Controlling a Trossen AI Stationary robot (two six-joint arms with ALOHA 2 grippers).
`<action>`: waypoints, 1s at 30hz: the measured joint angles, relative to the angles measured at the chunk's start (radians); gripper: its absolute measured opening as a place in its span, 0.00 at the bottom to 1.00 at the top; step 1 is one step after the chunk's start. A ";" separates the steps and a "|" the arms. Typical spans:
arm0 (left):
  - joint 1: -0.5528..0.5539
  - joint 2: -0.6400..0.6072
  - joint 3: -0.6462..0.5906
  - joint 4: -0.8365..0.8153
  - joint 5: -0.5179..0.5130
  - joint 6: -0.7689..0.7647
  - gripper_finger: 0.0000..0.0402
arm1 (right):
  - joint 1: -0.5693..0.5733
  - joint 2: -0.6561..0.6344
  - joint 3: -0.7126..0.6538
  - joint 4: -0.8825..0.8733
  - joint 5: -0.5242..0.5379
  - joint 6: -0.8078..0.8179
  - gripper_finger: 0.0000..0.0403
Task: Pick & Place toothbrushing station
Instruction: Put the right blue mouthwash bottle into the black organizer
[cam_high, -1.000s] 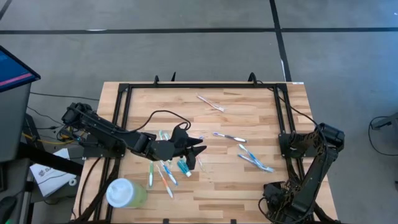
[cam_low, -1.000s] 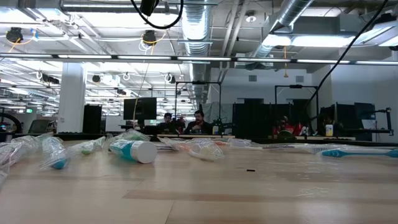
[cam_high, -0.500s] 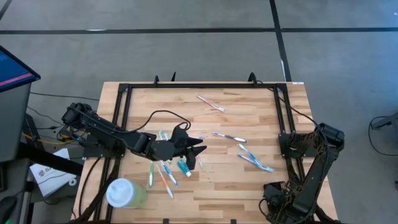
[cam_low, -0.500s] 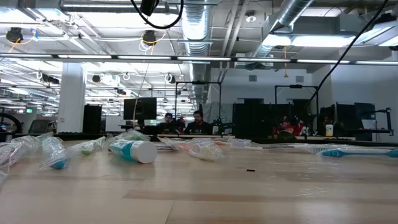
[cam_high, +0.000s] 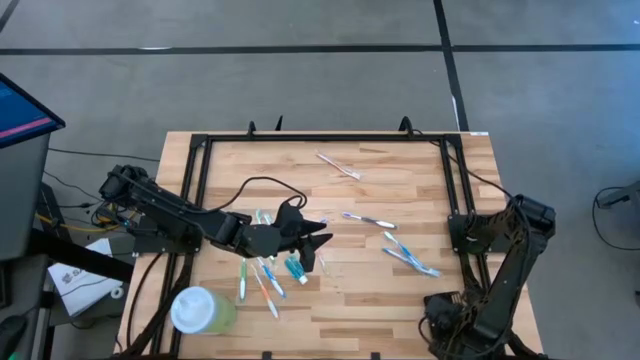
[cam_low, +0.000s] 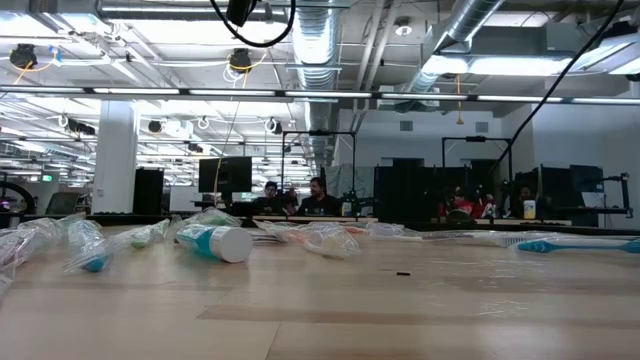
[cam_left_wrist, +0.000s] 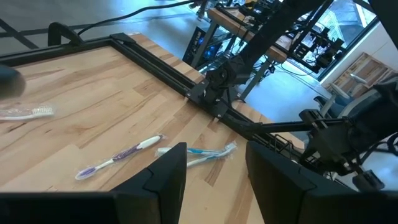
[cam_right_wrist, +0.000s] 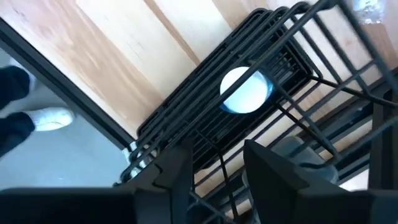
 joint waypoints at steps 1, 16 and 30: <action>0.000 0.000 0.000 0.000 0.000 0.000 0.40 | 0.000 -0.008 0.000 -0.002 0.014 0.010 0.34; 0.000 0.000 0.000 0.000 -0.004 0.001 0.40 | -0.003 -0.051 0.000 -0.024 0.042 0.086 0.23; 0.000 0.000 0.000 0.000 -0.004 0.006 0.40 | 0.007 -0.051 0.000 -0.044 0.072 0.185 0.04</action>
